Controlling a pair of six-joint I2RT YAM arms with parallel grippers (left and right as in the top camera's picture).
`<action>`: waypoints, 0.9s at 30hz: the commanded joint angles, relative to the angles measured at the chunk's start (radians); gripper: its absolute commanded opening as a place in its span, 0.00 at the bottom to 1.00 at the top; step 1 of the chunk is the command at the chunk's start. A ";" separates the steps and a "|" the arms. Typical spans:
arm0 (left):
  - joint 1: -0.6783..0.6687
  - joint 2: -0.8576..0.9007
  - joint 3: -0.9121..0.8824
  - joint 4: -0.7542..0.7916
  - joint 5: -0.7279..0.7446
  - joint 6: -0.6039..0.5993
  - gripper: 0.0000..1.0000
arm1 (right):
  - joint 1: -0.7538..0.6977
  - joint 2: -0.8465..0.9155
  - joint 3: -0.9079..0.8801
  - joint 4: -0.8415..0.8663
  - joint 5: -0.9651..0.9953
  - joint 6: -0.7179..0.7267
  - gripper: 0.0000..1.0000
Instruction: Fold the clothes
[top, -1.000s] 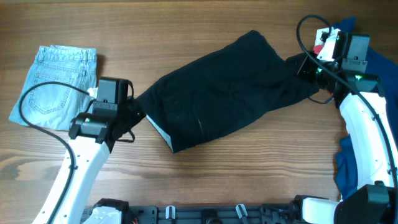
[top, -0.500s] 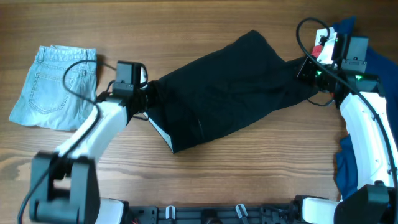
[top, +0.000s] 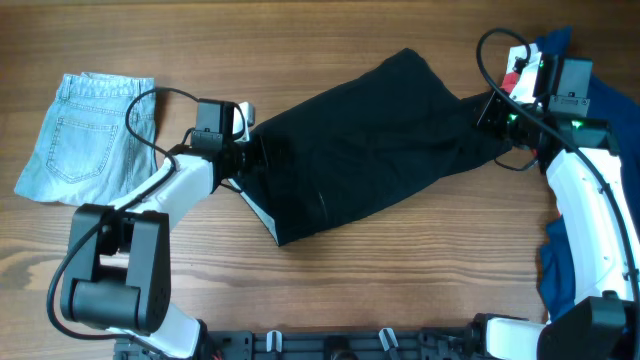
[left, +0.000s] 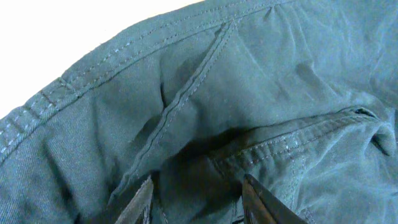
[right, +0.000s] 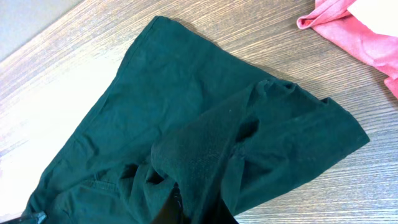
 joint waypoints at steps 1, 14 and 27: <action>0.003 0.008 0.006 -0.012 0.019 0.024 0.33 | 0.003 0.006 0.022 -0.003 0.005 -0.017 0.04; 0.005 -0.077 0.006 -0.208 0.015 0.042 0.04 | 0.002 0.005 0.023 0.011 0.041 -0.021 0.04; 0.005 -0.473 0.006 -0.576 -0.180 -0.137 0.04 | 0.007 -0.042 0.024 0.211 0.039 -0.073 0.04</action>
